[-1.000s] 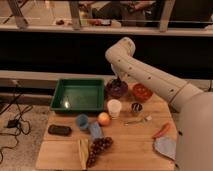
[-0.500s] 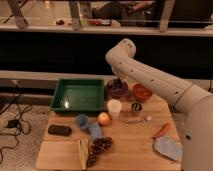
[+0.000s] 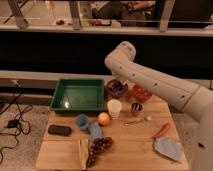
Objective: Wipe purple bowl with brush
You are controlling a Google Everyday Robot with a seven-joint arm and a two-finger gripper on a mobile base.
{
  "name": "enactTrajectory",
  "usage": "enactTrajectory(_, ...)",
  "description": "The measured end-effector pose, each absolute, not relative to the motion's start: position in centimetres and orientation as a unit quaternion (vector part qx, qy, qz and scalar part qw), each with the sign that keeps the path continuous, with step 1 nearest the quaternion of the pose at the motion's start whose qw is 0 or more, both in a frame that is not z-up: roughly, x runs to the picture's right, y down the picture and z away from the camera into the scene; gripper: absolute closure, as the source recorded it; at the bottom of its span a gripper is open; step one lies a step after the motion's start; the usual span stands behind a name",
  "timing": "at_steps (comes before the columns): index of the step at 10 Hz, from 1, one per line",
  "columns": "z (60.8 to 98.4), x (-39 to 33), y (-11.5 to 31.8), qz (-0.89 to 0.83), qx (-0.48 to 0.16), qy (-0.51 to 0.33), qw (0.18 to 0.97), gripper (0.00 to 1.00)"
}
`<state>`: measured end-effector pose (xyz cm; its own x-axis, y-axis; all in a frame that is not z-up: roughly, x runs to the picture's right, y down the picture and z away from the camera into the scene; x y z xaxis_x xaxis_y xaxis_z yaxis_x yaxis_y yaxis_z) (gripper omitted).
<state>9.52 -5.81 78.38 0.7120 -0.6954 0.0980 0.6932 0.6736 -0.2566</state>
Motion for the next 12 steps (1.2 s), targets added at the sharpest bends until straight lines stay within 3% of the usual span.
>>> enactTrajectory(12,80.5,13.6,-7.8,-0.354,-0.163,0.042,0.92,1.0)
